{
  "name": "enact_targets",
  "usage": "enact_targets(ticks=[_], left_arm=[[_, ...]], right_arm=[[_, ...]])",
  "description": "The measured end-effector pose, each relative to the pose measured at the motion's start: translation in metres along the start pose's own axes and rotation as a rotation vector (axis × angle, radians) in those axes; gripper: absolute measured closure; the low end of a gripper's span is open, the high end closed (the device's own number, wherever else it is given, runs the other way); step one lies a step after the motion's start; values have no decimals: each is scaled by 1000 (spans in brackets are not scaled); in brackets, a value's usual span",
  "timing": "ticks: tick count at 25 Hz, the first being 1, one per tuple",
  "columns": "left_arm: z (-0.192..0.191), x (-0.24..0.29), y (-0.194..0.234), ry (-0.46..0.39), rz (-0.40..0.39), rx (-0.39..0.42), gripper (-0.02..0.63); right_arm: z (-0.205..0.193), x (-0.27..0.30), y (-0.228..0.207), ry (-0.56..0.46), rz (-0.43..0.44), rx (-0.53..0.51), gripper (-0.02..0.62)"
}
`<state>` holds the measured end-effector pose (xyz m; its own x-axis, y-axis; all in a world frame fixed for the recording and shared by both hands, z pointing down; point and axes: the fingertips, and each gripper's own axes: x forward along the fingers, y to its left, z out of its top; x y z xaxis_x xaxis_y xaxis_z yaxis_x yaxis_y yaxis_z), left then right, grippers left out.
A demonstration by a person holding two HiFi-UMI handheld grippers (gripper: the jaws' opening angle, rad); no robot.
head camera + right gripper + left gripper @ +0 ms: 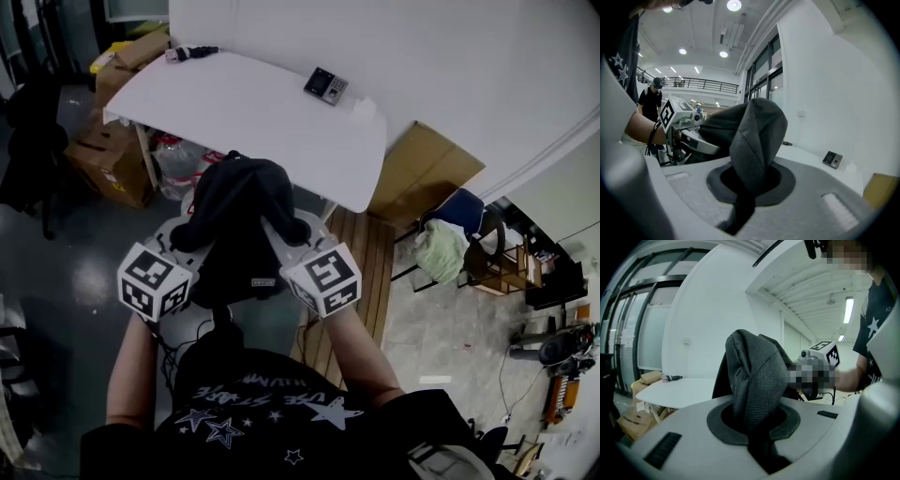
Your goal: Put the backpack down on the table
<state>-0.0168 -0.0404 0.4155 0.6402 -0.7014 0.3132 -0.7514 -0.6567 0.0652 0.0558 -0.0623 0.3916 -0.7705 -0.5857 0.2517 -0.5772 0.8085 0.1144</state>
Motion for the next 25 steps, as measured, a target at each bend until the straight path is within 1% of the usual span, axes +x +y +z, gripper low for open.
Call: enact_targets(ticks=[3,7,11,14,20,25], left_arm=[[9,3,34,-5,-4,13,551],[23,11,69,-2,-16,41,551],[32,19,101,-3,-45,36,551],[32,24,122,-4,-64,28,551],[40,36,162,-7,-115,38,551],[47,44,184,-13,-132,54,551]], right_arm=[[12,31,-9,-12,-9,1,575],[25,60,-24,-16,-25,16,575],[36,89,-37,-10,-46,11,576],[39,108,-43,6,-61,10,575],[47,143,-57,24,-102,17,575],[55,162,-68,25,-122,13,575]])
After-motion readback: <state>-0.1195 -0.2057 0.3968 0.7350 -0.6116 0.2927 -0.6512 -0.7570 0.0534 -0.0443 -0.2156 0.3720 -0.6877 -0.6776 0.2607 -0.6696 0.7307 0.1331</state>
